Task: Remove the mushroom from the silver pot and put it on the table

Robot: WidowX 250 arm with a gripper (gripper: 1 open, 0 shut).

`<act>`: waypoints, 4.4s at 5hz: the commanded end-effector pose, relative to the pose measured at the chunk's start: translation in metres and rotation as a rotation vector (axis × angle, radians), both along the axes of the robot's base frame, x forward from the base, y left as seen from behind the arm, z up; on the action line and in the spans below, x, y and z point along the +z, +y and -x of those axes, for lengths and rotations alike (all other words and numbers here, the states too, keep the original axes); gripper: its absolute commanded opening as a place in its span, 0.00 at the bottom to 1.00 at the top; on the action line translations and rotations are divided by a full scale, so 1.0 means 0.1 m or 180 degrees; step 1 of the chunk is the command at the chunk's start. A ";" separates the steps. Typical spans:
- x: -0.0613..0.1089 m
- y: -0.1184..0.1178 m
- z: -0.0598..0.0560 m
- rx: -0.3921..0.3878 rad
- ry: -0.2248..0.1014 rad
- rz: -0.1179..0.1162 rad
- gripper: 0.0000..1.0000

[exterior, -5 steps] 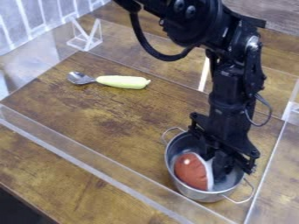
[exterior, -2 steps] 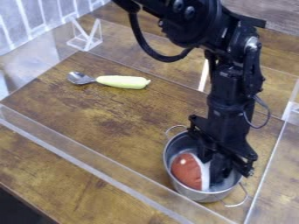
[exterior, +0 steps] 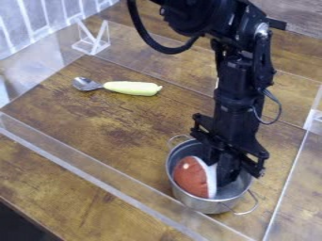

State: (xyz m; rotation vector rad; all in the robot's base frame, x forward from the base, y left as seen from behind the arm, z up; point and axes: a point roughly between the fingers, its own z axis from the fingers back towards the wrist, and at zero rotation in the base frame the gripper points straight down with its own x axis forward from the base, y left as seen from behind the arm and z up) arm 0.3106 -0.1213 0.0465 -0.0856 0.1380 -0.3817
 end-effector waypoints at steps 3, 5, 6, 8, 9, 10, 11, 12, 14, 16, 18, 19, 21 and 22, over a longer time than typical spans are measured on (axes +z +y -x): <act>0.63 -0.14 0.02 -0.0124 -0.0329 0.0153 0.00; 1.19 -0.03 -0.13 0.0211 -0.0516 0.0242 0.00; 1.23 0.06 -0.24 0.0386 -0.0560 0.0299 0.00; 0.95 0.11 -0.32 0.0476 -0.0415 0.0291 0.00; 0.88 0.12 -0.33 0.0170 -0.0291 0.0303 1.00; 0.90 0.18 -0.47 -0.0031 -0.0265 0.0300 0.00; 0.75 0.13 -0.41 -0.0099 -0.0158 0.0315 1.00; 0.59 0.08 -0.35 -0.0176 -0.0059 0.0330 1.00; 0.26 0.20 -0.30 0.0039 0.0055 0.0299 1.00; -0.05 0.23 -0.22 0.0299 0.0137 0.0290 0.00; 0.17 0.28 -0.30 0.0311 0.0114 0.0066 0.00; 0.11 0.28 -0.30 0.0189 0.0128 -0.0034 1.00; -0.02 0.36 -0.13 -0.0149 0.0186 -0.0122 0.00; -0.01 0.45 0.03 -0.0304 0.0179 -0.0140 0.00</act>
